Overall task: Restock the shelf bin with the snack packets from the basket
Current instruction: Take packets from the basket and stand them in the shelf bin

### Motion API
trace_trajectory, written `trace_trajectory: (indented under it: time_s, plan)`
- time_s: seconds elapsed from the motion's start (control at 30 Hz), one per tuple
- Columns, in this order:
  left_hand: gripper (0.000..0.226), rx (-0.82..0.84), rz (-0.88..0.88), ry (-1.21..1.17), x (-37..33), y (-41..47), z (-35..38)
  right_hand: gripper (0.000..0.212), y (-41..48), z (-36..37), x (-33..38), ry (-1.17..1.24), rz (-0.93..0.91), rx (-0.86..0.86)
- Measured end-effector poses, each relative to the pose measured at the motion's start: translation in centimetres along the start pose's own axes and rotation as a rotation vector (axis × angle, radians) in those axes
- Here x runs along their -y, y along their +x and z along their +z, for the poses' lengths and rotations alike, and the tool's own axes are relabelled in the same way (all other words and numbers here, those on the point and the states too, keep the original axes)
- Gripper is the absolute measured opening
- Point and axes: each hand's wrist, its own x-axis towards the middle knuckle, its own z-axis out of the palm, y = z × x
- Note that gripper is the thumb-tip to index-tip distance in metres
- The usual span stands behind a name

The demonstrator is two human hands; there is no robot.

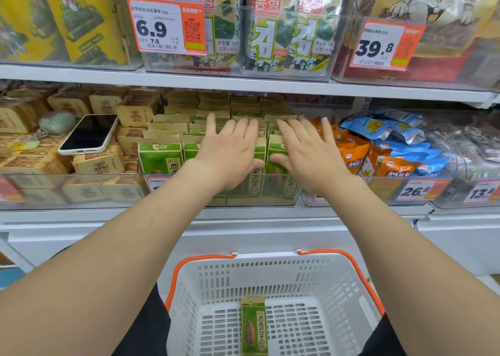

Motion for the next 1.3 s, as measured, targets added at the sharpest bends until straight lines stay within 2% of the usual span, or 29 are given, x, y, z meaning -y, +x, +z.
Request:
trace_trajectory:
  time_s: [0.2, 0.43, 0.5, 0.57, 0.67, 0.7, 0.77, 0.87, 0.93, 1.0, 1.07, 1.13, 1.23, 1.3]
  plan:
    - [0.081, -0.014, -0.048, 0.053, -0.1, 0.2, 0.3, 0.077, 0.2, -0.1, -1.9, -0.003, 0.031, 0.096]
    - [0.092, -0.187, 0.015, -0.080, -1.6, -0.9, 0.3, 0.080, -1.3, -0.4, -1.1, 0.094, 0.072, 0.132]
    - [0.081, -0.290, 0.045, -0.145, -2.0, -1.2, 0.1, 0.085, -2.1, -0.3, -0.6, 0.173, 0.127, 0.113]
    - [0.057, -0.412, 0.087, -0.204, -2.6, -1.5, -0.4, 0.090, -2.8, -0.3, 0.0, 0.243, 0.179, 0.072]
    - [0.019, -0.474, 0.133, -0.305, -3.4, -2.3, -1.4, 0.075, -4.1, -1.0, 1.5, 0.252, 0.251, -0.095]
    - [0.015, -0.423, 0.114, -0.346, -3.7, -2.6, -1.6, 0.065, -4.6, -1.5, 2.0, 0.252, 0.286, -0.158]
    - [0.024, -0.246, 0.045, -0.410, -4.5, -3.2, -1.5, 0.048, -5.9, -2.4, 3.0, 0.232, 0.341, -0.234]
    - [0.028, 0.126, 0.055, -0.431, -5.8, -4.2, -0.5, 0.039, -7.9, -3.0, 3.8, 0.230, 0.338, -0.227]
    - [0.025, 0.374, 0.089, -0.425, -6.3, -4.7, 0.3, 0.025, -9.2, -2.8, 3.9, 0.190, 0.307, -0.113]
    - [0.023, 0.555, 0.130, -0.436, -7.0, -5.0, 1.2, 0.014, -10.4, -2.4, 3.9, 0.157, 0.277, 0.093]
    - [0.022, 0.641, 0.181, -0.423, -8.0, -5.0, 2.4, 0.014, -11.7, -1.8, 4.0, 0.142, 0.267, 0.321]
    - [0.025, 0.688, 0.203, -0.376, -9.4, -4.7, 3.9, 0.014, -12.9, -0.9, 4.2, 0.132, 0.252, 0.480]
    - [0.031, 0.813, 0.205, -0.334, -11.7, -4.3, 6.8, 0.011, -14.4, 0.6, 4.4, 0.113, 0.214, 0.605]
    - [0.033, 0.908, 0.171, -0.347, -13.4, -4.3, 8.8, 0.017, -15.3, 2.1, 4.2, 0.081, 0.182, 0.650]
